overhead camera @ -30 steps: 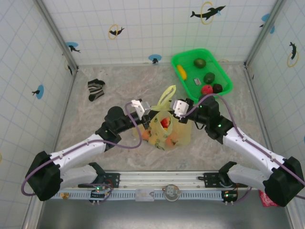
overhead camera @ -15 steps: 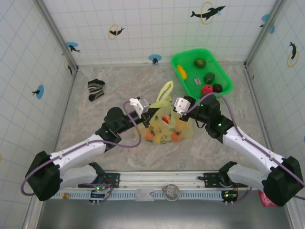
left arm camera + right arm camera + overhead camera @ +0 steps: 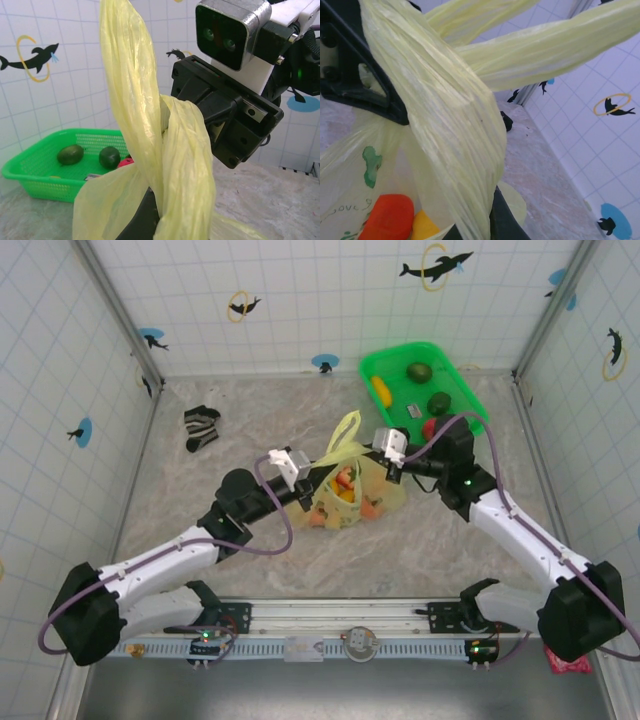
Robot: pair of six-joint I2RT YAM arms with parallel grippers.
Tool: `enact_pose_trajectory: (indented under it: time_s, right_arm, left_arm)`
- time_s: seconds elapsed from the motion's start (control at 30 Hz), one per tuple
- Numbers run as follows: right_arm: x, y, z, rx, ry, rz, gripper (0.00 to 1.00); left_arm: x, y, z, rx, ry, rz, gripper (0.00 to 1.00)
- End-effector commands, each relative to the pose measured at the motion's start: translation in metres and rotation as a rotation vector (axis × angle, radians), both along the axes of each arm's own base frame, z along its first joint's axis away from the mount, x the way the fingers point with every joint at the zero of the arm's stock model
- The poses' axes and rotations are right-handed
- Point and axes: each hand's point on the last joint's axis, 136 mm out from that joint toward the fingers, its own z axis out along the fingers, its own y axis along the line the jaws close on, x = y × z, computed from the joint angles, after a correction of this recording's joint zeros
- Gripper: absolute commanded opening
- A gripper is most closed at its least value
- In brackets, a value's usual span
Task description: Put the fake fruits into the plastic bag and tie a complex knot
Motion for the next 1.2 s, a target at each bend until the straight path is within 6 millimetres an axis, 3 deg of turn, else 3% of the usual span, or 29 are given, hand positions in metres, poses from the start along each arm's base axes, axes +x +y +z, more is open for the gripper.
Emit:
enact_pose_trajectory:
  time_s: [0.0, 0.13, 0.23, 0.3, 0.53, 0.63, 0.77, 0.8, 0.9, 1.0, 1.17]
  right_arm:
    - [-0.001, -0.014, -0.014, 0.021, 0.021, -0.041, 0.0]
    - [0.002, -0.026, -0.021, 0.031, -0.011, -0.137, 0.04]
    - [-0.002, -0.029, -0.008, 0.078, -0.024, -0.146, 0.31]
    - [-0.007, -0.027, 0.008, 0.122, 0.003, -0.126, 0.4]
    - [-0.018, -0.025, 0.082, 0.384, 0.17, -0.066, 0.52]
    - [-0.012, -0.026, 0.098, 0.427, 0.279, -0.088, 0.5]
    - [0.0, -0.023, 0.114, 0.407, 0.372, -0.124, 0.37]
    - [0.008, -0.023, 0.117, 0.421, 0.386, -0.156, 0.32]
    - [0.039, -0.025, 0.121, 0.43, 0.516, -0.297, 0.28]
    - [0.055, -0.008, 0.114, 0.335, 0.684, -0.302, 0.28]
    - [0.045, 0.019, 0.084, 0.198, 0.797, -0.239, 0.33]
  left_arm:
    - [-0.008, -0.008, 0.007, -0.007, 0.0, -0.067, 0.0]
    - [-0.01, -0.009, 0.005, -0.003, 0.0, -0.086, 0.0]
    - [-0.011, -0.01, 0.005, 0.002, -0.011, -0.091, 0.0]
    - [-0.009, -0.012, 0.003, 0.016, -0.009, -0.093, 0.0]
    - [-0.003, -0.016, -0.003, 0.053, 0.01, -0.08, 0.0]
    - [-0.001, -0.017, -0.003, 0.066, 0.01, -0.075, 0.0]
    - [0.001, -0.019, -0.009, 0.1, 0.01, -0.074, 0.0]
    - [0.001, -0.019, -0.01, 0.107, 0.007, -0.076, 0.0]
    - [0.0, -0.02, -0.012, 0.121, -0.003, -0.081, 0.0]
    - [-0.001, -0.019, -0.013, 0.131, -0.015, -0.083, 0.0]
    - [-0.001, -0.018, -0.011, 0.132, -0.02, -0.081, 0.0]
